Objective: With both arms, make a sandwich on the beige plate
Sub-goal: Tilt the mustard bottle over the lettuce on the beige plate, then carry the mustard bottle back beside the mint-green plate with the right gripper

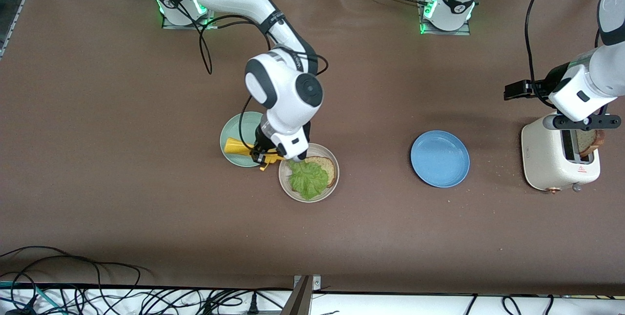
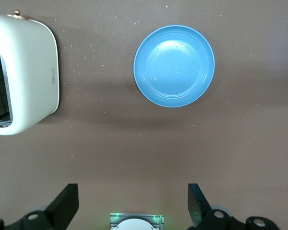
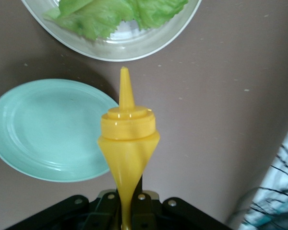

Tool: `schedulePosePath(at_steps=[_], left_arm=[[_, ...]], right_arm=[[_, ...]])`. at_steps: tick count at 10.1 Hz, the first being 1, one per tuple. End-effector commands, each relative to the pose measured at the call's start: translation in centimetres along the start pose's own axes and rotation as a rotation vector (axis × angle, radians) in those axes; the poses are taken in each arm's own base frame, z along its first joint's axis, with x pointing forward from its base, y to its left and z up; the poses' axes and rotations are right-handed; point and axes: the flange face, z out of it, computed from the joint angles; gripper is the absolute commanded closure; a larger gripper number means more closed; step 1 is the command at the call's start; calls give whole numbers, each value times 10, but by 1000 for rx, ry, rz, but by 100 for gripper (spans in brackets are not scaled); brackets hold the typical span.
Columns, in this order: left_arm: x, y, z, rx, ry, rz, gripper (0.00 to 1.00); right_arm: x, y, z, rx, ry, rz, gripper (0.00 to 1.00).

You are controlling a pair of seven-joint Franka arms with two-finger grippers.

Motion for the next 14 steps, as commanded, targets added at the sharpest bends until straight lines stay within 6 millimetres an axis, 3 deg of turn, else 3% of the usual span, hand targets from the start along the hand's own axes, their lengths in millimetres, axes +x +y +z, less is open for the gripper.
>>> schedulePosePath(at_steps=[1, 5, 6, 7, 10, 11, 14], left_arm=[[1, -1, -8, -6, 8, 16, 0], [1, -1, -9, -5, 10, 16, 0], [1, -1, -9, -5, 10, 16, 0], [1, -1, -9, -5, 10, 16, 0], [1, -2, -9, -5, 10, 15, 0], [1, -2, -8, -5, 9, 15, 0], [1, -2, -8, -5, 9, 15, 0]], right_arm=[[7, -9, -17, -63, -26, -14, 100], [-2, 1, -11, -37, -13, -1, 100], [-17, 14, 2, 58, 36, 30, 100], [-35, 28, 1, 106, 86, 30, 100], [-96, 74, 21, 295, 265, 125, 100], [-116, 87, 37, 365, 325, 131, 100], [-182, 113, 48, 517, 496, 100, 100]])
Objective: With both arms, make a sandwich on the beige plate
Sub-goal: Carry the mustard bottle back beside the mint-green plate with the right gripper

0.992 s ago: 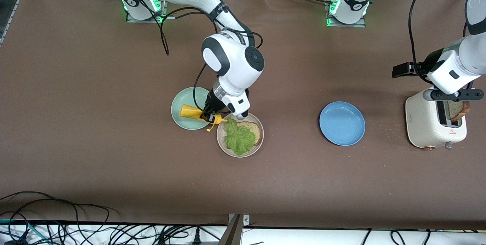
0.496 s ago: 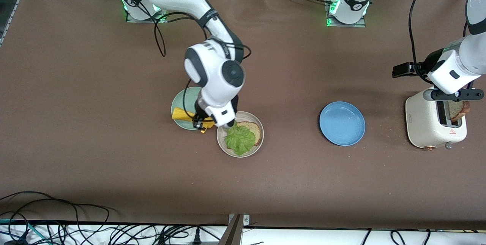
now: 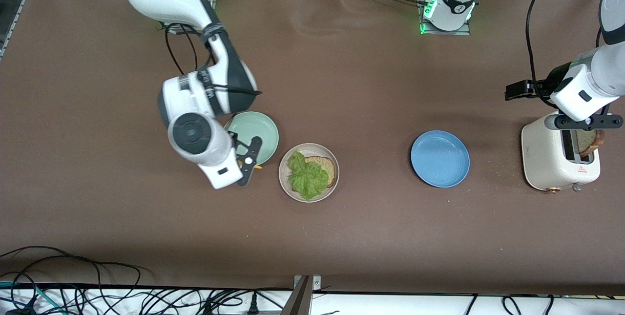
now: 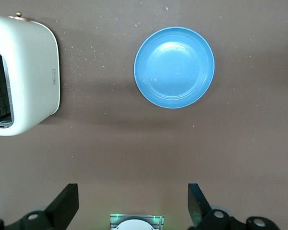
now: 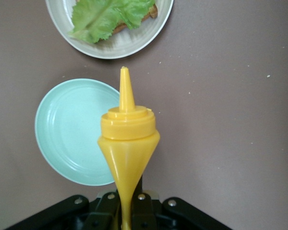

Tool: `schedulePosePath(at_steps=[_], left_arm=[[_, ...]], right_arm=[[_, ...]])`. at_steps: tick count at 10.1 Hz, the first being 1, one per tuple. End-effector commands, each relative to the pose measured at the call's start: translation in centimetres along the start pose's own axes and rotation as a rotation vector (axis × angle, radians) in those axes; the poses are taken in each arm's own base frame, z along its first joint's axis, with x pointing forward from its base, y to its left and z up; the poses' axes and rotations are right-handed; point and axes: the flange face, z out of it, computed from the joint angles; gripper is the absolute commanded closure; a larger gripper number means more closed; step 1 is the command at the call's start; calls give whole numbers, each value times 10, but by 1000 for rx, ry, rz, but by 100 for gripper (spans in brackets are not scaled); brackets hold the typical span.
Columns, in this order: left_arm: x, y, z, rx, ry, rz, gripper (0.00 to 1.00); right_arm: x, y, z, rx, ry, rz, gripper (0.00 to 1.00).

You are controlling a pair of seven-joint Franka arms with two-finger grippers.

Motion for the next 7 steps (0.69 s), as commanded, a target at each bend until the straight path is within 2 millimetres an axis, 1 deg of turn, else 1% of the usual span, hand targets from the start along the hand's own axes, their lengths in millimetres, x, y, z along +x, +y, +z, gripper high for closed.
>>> schedulePosePath(at_steps=[1, 2, 3, 4, 5, 6, 7], left_arm=[[2, 0, -5, -4, 2, 17, 0], [2, 0, -5, -4, 1, 17, 0], [3, 0, -4, -4, -1, 17, 0], [3, 0, -4, -4, -1, 17, 0], [4, -1, -3, -4, -2, 15, 0], [4, 0, -3, -4, -2, 17, 0], [4, 0, -3, -4, -2, 17, 0]], right_arm=[[-44, 10, -29, 144, 105, -17, 100], [-71, 22, -27, 231, 160, -24, 100], [-105, 37, -26, 312, 238, -51, 100], [-143, 55, -24, 385, 366, -54, 100], [-180, 69, -19, 453, 475, -40, 100], [-201, 78, -11, 474, 540, -81, 100], [-211, 82, -1, 483, 602, -130, 100]])
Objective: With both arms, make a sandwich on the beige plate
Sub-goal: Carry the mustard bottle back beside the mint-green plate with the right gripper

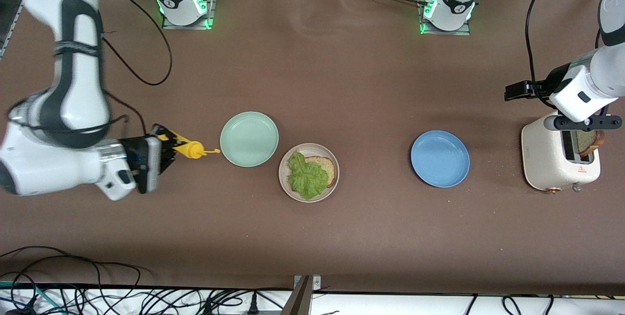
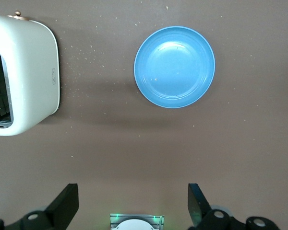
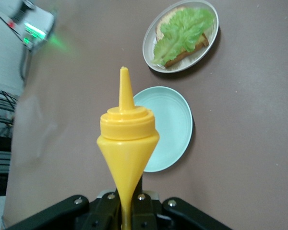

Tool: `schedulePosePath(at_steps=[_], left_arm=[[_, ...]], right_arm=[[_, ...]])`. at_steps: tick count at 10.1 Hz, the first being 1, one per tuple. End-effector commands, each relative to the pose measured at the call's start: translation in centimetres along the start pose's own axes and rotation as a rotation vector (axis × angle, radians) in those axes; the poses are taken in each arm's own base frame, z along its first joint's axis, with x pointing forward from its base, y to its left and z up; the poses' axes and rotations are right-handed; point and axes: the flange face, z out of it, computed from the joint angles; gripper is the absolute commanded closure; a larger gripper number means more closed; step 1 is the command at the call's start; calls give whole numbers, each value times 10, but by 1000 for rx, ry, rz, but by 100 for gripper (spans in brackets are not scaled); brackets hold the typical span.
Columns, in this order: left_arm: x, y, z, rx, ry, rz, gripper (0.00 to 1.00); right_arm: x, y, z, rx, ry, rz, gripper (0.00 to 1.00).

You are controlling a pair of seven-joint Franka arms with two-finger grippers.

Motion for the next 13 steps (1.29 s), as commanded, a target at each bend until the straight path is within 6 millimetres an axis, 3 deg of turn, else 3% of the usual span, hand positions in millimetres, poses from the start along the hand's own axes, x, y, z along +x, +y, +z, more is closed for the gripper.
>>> schedulePosePath(at_steps=[1, 6, 8, 13], left_arm=[[2, 0, -5, -4, 2, 17, 0], [2, -1, -5, -4, 2, 15, 0], [3, 0, -4, -4, 0, 17, 0], [2, -1, -4, -6, -3, 16, 0]], right_arm=[[-22, 7, 11, 80, 148, -115, 100], [-89, 40, 52, 168, 423, -368, 100], [-128, 49, 79, 174, 553, -422, 100], [-174, 82, 150, 140, 750, -618, 100]])
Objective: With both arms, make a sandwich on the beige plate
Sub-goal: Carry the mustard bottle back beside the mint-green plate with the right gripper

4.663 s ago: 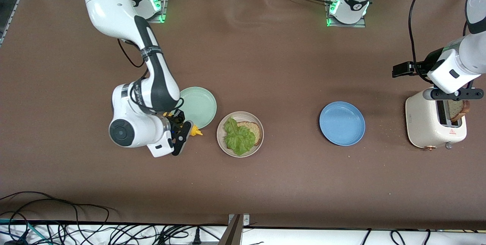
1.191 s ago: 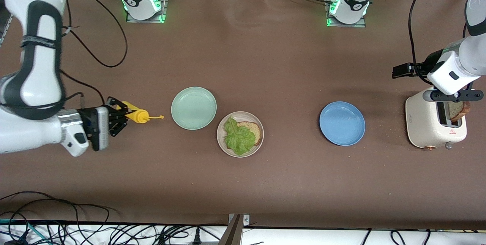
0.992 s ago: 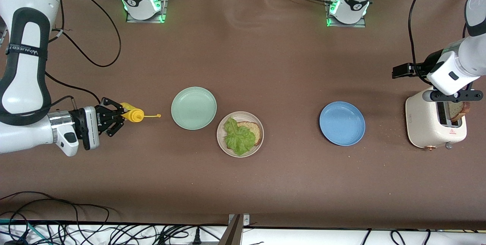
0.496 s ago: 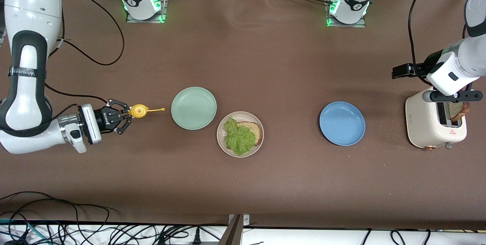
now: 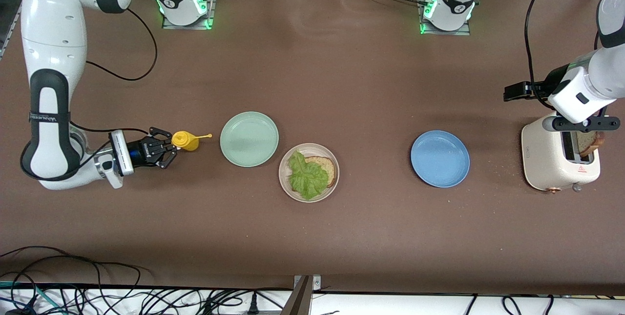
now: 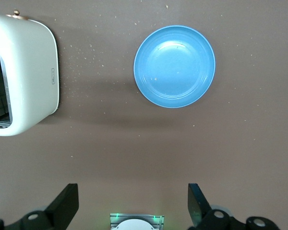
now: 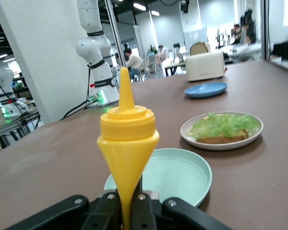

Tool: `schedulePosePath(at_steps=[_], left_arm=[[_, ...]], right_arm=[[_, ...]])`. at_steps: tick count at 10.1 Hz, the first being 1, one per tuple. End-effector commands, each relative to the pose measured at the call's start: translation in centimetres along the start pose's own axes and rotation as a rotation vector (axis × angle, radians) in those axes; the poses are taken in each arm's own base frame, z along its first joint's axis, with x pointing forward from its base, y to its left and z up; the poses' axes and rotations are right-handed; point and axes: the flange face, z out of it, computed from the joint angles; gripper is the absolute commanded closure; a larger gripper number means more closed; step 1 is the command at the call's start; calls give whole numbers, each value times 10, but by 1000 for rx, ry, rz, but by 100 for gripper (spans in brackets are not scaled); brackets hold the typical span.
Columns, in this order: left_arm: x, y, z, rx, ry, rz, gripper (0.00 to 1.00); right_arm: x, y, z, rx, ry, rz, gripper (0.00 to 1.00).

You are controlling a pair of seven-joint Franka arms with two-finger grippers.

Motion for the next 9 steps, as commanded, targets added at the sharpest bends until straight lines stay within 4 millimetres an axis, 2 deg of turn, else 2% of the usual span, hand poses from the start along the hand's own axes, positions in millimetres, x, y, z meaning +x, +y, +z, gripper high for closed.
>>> schedulePosePath(at_steps=[1, 3, 5, 8, 9], left_arm=[[1, -3, -6, -5, 1, 12, 0], [1, -5, -6, -7, 1, 11, 0], [1, -10, -5, -10, 0, 2, 0], [2, -18, -5, 18, -1, -7, 0], [2, -21, 1, 37, -14, -5, 0]], right_arm=[[-25, -1, 6, -15, 83, -75, 100], [-47, -1, 12, -35, 117, -108, 100], [-62, -3, 18, -43, 129, -121, 100], [-69, -6, 22, -69, 166, -110, 100], [-69, -5, 21, -77, 170, -113, 100]])
